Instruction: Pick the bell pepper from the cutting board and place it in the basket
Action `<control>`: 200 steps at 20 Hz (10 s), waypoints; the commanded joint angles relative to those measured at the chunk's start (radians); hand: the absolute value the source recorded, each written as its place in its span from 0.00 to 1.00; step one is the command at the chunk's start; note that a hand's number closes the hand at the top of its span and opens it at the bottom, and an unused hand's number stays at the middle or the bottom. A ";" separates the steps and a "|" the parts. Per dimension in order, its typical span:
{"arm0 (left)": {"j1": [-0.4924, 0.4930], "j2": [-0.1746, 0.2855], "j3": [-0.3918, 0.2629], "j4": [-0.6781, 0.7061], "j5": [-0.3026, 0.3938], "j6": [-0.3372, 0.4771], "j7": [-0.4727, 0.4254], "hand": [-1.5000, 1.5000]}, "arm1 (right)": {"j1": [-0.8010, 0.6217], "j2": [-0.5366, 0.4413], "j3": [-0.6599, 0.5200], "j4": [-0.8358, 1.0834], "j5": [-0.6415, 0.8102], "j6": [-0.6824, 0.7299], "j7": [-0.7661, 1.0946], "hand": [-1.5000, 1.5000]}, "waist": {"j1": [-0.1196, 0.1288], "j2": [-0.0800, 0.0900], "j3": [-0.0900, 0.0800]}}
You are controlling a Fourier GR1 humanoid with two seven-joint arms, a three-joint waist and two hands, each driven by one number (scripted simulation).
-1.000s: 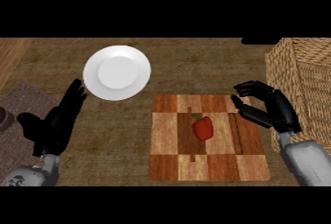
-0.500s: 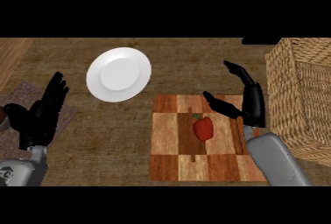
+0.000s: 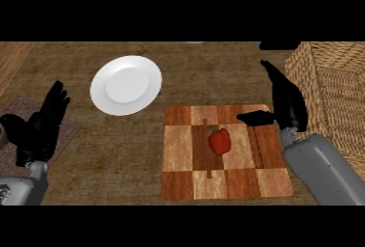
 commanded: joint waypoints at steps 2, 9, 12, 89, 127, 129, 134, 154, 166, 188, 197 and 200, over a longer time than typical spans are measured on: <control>-0.015 0.001 0.004 -0.006 0.000 0.005 0.023 0.50 | -0.032 -0.061 0.096 -0.095 -0.058 0.354 0.266 0.00 | -0.011 -0.005 0.000; -0.065 -0.016 0.028 0.050 -0.007 -0.006 0.009 0.50 | -0.018 -0.103 0.046 -0.491 -0.228 0.591 0.633 0.00 | -0.004 0.011 0.007; -0.088 -0.020 0.034 0.025 -0.010 -0.013 0.051 0.50 | 0.041 -0.127 -0.018 -0.615 -0.272 0.613 0.687 0.00 | 0.007 0.014 0.008; -0.046 -0.252 0.212 -0.011 -0.272 -0.192 0.047 0.50 | 0.282 0.388 -0.073 0.219 0.349 0.294 -0.210 1.00 | 0.030 0.021 0.009; -0.045 -0.229 0.252 0.038 -0.257 -0.229 -0.013 0.50 | 1.145 -0.047 -0.218 -1.057 -0.330 0.367 -0.625 1.00 | 0.020 0.021 0.007; -0.033 -0.226 0.248 -0.009 -0.238 -0.242 0.051 0.50 | 1.007 -0.004 -0.243 -1.035 -0.403 0.359 -0.490 1.00 | 0.036 0.022 0.007; -0.026 -0.224 0.269 0.041 -0.232 -0.251 -0.021 0.50 | 0.817 -0.015 -0.383 -1.076 -0.520 0.326 -0.262 1.00 | 0.038 0.023 0.008; -0.071 -0.232 0.260 0.015 -0.242 -0.249 0.049 0.50 | 0.268 -0.116 -0.462 -0.500 -0.266 0.393 -0.150 1.00 | 0.027 0.020 0.009; -0.074 -0.224 0.280 0.096 -0.255 -0.258 -0.030 0.50 | 0.062 -0.157 -0.596 0.014 -0.282 0.489 -0.380 1.00 | 0.030 0.022 0.009; -0.067 -0.272 0.222 -0.007 -0.292 -0.219 0.070 0.50 | -0.159 -0.293 -0.454 0.393 0.269 0.167 -0.856 1.00 | 0.041 0.023 0.009; -0.084 -0.273 0.232 -0.009 -0.283 -0.219 0.079 0.50 | -0.173 -0.287 -0.389 0.531 0.400 0.256 -0.771 1.00 | 0.037 0.023 0.009; -0.084 -0.240 0.262 0.027 -0.270 -0.246 0.044 0.50 | -0.198 -0.301 -0.412 0.596 0.398 0.280 -0.837 1.00 | 0.034 0.022 0.009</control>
